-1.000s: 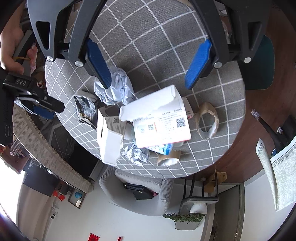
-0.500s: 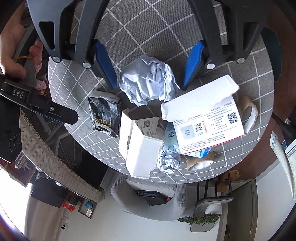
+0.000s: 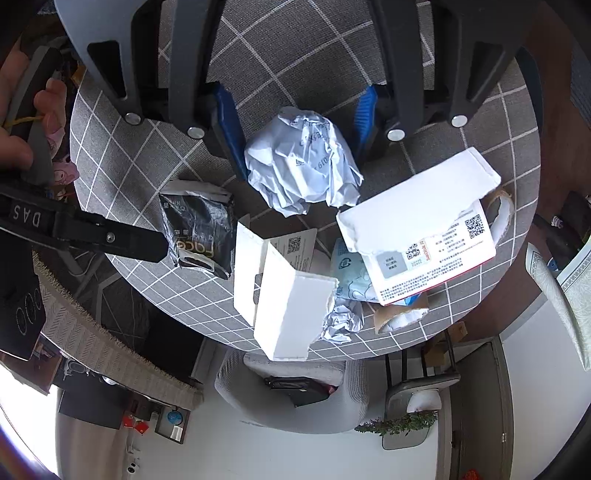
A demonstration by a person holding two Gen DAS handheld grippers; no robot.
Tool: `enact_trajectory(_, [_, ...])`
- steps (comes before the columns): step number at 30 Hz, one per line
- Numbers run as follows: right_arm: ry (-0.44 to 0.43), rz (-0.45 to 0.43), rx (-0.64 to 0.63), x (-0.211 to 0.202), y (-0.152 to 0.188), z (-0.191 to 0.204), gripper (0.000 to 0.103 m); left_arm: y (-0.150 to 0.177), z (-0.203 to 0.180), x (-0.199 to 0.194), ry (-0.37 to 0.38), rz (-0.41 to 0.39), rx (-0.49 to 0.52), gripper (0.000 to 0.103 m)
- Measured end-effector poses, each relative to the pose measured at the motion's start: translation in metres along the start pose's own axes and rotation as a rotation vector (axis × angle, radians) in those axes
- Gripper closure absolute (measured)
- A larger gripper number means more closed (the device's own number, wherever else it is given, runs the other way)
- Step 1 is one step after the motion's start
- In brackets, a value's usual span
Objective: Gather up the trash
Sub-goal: 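Grasp the black coffee bag with the right tool and lift it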
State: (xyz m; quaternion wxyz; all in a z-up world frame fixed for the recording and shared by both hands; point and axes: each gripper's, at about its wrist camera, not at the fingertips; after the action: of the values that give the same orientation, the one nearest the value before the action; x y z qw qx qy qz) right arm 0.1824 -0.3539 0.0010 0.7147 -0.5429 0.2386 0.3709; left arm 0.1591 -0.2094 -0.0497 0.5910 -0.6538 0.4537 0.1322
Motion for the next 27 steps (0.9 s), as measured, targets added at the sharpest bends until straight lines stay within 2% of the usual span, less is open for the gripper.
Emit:
enact_trajectory(11, [-0.008, 0.031, 0.023, 0.010, -0.003, -0.002, 0.027, -0.002, 0.000, 0.001, -0.011, -0.004, -0.042, 0.049])
enact_trajectory(18, [0.040, 0.041, -0.046, 0.011, -0.001, 0.011, 0.029, -0.006, -0.002, 0.004, -0.015, -0.013, -0.060, 0.049])
enact_trajectory(19, [0.051, 0.040, -0.053, 0.011, -0.001, 0.012, 0.031, -0.006, -0.002, 0.004, -0.018, -0.013, -0.059, 0.049])
enact_trajectory(21, [0.071, 0.035, -0.045, 0.013, -0.002, 0.010, 0.046, -0.006, -0.003, 0.005, -0.022, -0.014, -0.059, 0.049])
enact_trajectory(22, [0.074, 0.032, -0.035, 0.013, -0.002, 0.008, 0.049, -0.006, -0.003, 0.005, -0.024, -0.014, -0.059, 0.049])
enact_trajectory(24, [0.064, 0.031, -0.005, 0.016, -0.004, 0.003, 0.068, -0.005, -0.004, 0.004, -0.026, -0.014, -0.060, 0.049])
enact_trajectory(27, [0.057, 0.034, 0.011, 0.019, -0.004, -0.001, 0.080, -0.005, -0.006, 0.003, -0.026, -0.009, -0.055, 0.049])
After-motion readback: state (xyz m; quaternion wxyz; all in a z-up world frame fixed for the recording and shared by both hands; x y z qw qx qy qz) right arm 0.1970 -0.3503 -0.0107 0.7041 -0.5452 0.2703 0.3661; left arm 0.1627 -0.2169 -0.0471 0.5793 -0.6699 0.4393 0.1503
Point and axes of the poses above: each gripper's, at about its wrist camera, not at the fingertips, and x roughly the way its jaws point, z to its left, y to its underside, and after that the axes turned 12 degrees about y, right-handed
